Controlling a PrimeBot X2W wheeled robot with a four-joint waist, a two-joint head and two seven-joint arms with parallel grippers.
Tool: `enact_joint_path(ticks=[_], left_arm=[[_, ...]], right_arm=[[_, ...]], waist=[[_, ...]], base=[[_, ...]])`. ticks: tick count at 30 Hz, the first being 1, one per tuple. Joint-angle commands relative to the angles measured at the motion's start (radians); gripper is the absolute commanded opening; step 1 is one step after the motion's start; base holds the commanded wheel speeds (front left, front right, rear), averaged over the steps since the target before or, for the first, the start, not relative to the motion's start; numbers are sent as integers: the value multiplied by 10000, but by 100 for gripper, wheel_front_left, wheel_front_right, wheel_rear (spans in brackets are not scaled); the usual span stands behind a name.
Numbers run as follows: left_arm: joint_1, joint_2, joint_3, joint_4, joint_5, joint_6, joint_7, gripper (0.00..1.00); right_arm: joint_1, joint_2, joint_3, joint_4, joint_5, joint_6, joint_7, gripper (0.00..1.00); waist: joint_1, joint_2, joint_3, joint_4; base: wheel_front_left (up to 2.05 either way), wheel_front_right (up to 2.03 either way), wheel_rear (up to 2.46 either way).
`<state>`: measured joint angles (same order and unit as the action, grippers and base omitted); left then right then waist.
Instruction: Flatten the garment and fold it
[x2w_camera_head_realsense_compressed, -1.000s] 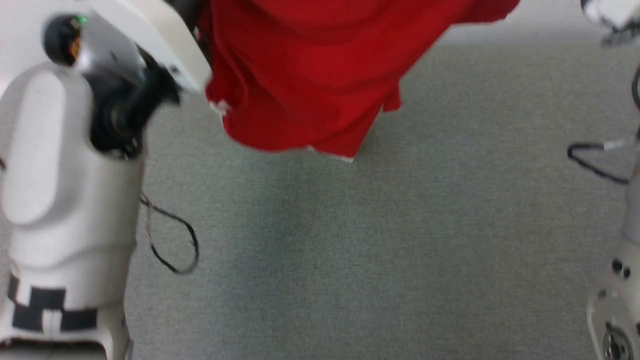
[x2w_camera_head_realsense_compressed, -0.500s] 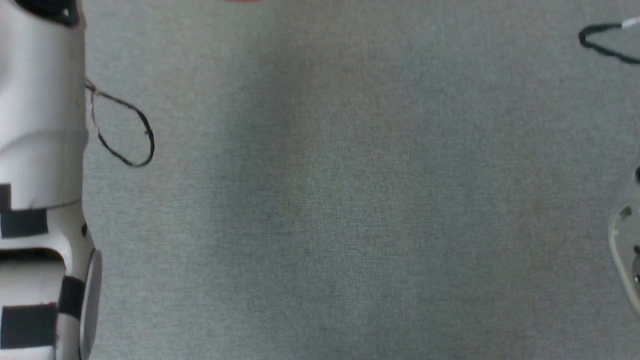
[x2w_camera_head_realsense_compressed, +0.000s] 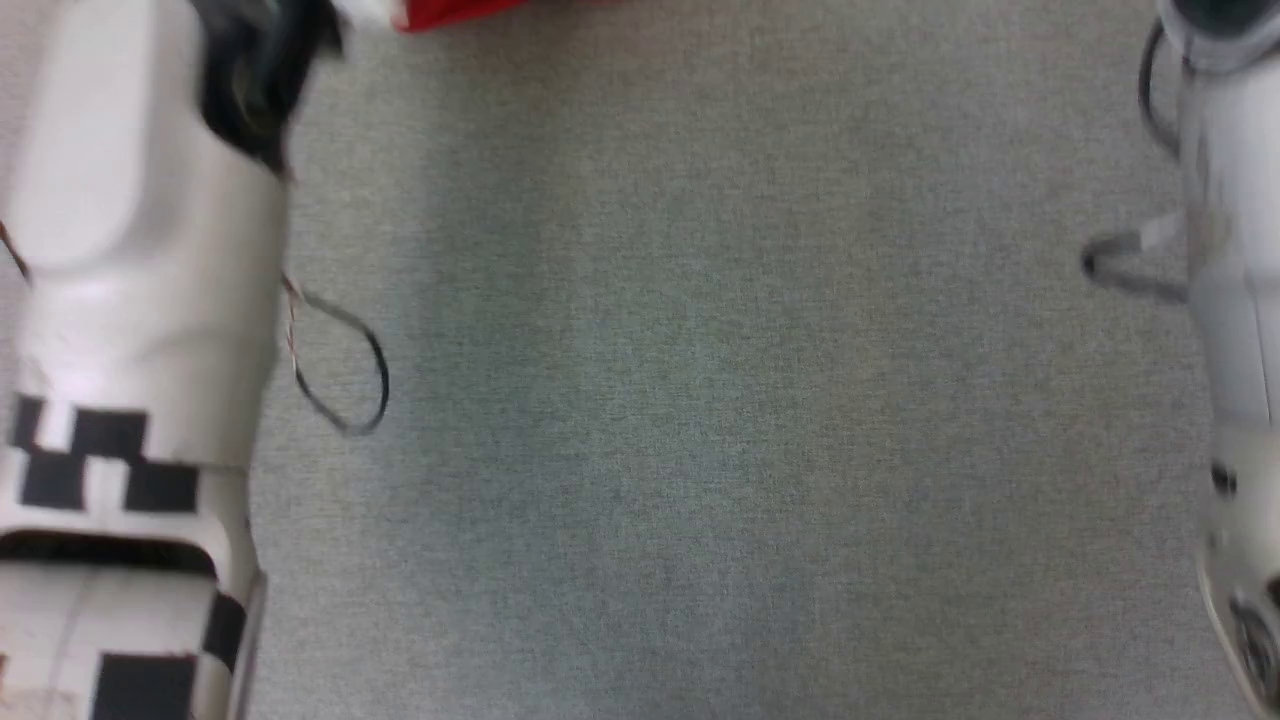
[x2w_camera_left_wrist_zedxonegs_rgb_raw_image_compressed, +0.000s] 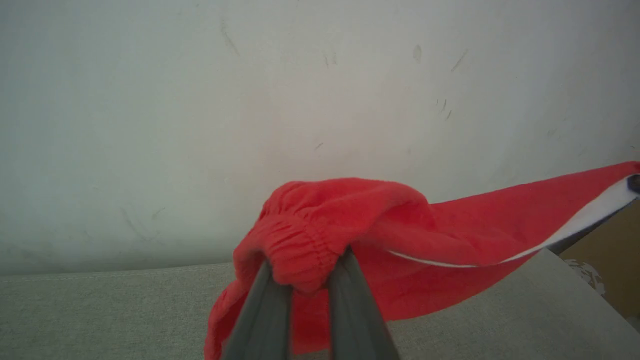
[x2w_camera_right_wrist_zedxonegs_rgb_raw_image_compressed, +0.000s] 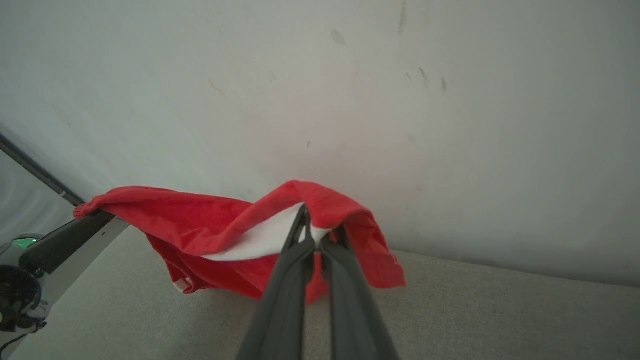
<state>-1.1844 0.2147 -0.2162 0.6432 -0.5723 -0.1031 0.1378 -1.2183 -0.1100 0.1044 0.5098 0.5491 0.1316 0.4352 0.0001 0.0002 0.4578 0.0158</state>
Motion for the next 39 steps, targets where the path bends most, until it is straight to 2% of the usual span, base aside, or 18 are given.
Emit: enact_joint_path(ticks=[1,9,13,18,20,24,28,30,31,35,39], left_arm=[[345,-61,-93,20,-136,-110,-159,0],[3055,-179,-1021,-593,-878,-267,-577,0],[4933,-214,-1348,-1117,-1246,-271,-588,0],[6732,-309,-1389,-1627,-1732,-198,-466,0],[7974,-318,-1379,-2081,-2044,18,-286,0],[9416,-200,-1398,-2775,-2372,395,155,0],[10681,122,-1339,-3522,-2629,963,771,0],[11280,322,-1248,-3943,-2788,1262,1088,0],[11280,322,-1248,-3943,-2788,1262,1088,0],[12310,734,-1151,-4879,-2982,1853,1738,0],[12946,931,-1009,-5743,-3386,2238,2354,0]], right_arm=[[535,-247,116,-285,251,-9,-75,0],[4557,-1383,445,-2230,1590,-9,489,0],[7001,-1430,-222,-3279,2096,-9,729,0],[9366,-957,-1056,-4096,2394,-9,1052,0],[10890,-636,-1526,-4654,2347,-9,1428,0],[12531,-208,-2140,-5338,2212,-9,2138,0],[13902,-8,-2455,-6078,2055,-9,3371,0],[14454,51,-2659,-6463,1968,-9,4032,0],[14454,51,-2659,-6463,1968,-9,4032,0],[15348,251,-3021,-7218,1966,-9,5672,0],[15746,417,-3376,-8071,2046,-9,7081,0]], waist=[[-1,-2,-345,88],[-1,-2,-1828,228],[-1,-2,-2512,301],[-1,-2,-3075,330],[-1,-2,-3406,340],[-1,-2,-3735,395],[-1,-2,-4060,459],[-1,-2,-4207,472],[-1,-2,-4207,472],[-1,-2,-4411,528],[-1,-2,-4437,586]], base=[[0,0,0],[0,0,0],[0,0,0],[0,0,0],[0,0,0],[0,0,0],[0,0,0],[0,0,0],[0,0,0],[0,0,0],[0,0,0]])
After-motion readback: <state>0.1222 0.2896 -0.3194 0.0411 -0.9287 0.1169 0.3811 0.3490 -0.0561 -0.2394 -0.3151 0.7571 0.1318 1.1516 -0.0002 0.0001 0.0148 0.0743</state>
